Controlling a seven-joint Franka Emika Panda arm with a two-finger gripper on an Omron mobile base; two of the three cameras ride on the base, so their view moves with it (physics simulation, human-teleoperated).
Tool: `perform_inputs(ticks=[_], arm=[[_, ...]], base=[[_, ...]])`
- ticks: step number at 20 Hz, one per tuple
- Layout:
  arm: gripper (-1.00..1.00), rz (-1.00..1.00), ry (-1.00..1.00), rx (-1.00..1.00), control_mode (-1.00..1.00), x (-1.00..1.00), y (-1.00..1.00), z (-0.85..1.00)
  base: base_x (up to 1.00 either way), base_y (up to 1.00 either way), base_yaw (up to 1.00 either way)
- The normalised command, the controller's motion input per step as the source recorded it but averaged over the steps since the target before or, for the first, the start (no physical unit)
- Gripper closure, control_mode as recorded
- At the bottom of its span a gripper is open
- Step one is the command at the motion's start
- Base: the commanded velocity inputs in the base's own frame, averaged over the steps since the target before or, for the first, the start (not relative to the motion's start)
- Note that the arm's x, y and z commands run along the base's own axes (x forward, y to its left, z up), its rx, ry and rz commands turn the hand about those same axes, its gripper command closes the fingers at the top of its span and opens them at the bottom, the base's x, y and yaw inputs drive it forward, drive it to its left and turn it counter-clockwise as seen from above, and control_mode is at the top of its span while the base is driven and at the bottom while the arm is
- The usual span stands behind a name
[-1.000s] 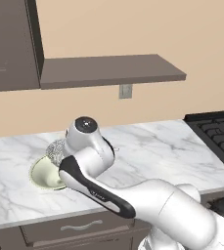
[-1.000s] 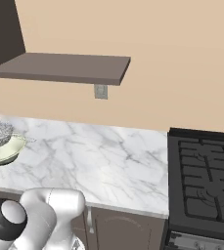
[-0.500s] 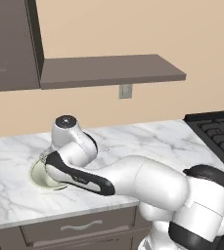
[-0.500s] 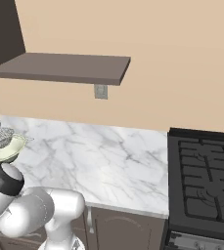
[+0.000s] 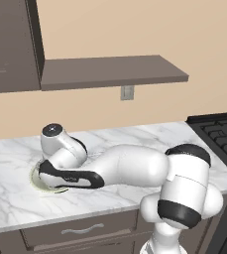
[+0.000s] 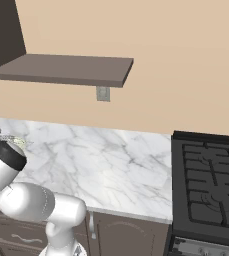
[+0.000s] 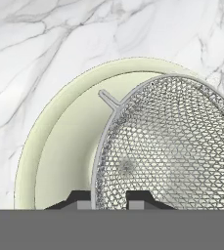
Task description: Open the cabinet and setup a tea strainer by placing it in the bowl upright.
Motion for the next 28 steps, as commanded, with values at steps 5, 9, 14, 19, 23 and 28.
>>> perform_inputs(ticks=[5,9,14,19,23,28], arm=[[1.00,0.00,0.00,-0.01,-1.00,0.12,0.00,-0.41],[1.00,0.00,0.00,0.00,-1.00,0.09,0.00,-0.26],[1.00,0.00,0.00,0.00,-1.00,0.03,0.00,-0.19],[1.00,0.00,-0.02,0.00,-1.00,0.00,0.00,-0.09],[-1.00,0.00,-0.04,0.00,-1.00,0.00,0.00,-0.05],[-1.00,0.00,-0.01,0.00,-1.00,0.00,0.00,0.00]], base=[[0.00,0.00,0.00],[0.00,0.00,0.00],[0.00,0.00,0.00],[0.00,0.00,0.00],[0.00,0.00,0.00],[0.00,0.00,0.00]])
